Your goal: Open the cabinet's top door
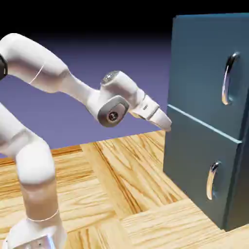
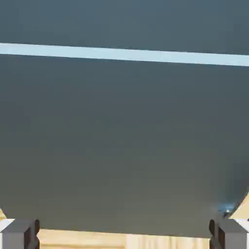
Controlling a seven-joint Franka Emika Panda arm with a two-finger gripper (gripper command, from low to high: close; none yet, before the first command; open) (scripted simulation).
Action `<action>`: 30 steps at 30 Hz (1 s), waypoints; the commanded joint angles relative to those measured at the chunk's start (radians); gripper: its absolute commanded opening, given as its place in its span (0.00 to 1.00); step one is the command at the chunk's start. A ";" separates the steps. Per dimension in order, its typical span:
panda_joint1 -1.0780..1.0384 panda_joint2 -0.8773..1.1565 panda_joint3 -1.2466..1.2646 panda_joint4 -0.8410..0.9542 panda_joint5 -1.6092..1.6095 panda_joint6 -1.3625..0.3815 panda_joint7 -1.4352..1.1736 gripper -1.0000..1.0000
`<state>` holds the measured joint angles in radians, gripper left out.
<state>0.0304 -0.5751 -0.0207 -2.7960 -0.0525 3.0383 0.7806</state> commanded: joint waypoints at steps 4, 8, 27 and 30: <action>0.061 -0.017 -0.069 0.047 -0.174 0.004 0.131 0.50; 0.122 -0.034 -0.138 0.093 -0.348 0.008 0.263 0.50; 0.411 -0.114 -0.464 0.314 -1.174 0.028 0.886 0.50; 0.457 -0.127 -0.516 0.349 -1.305 0.031 0.985 0.50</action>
<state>0.4870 -0.7018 -0.5368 -2.4470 -1.3572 3.0695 1.7655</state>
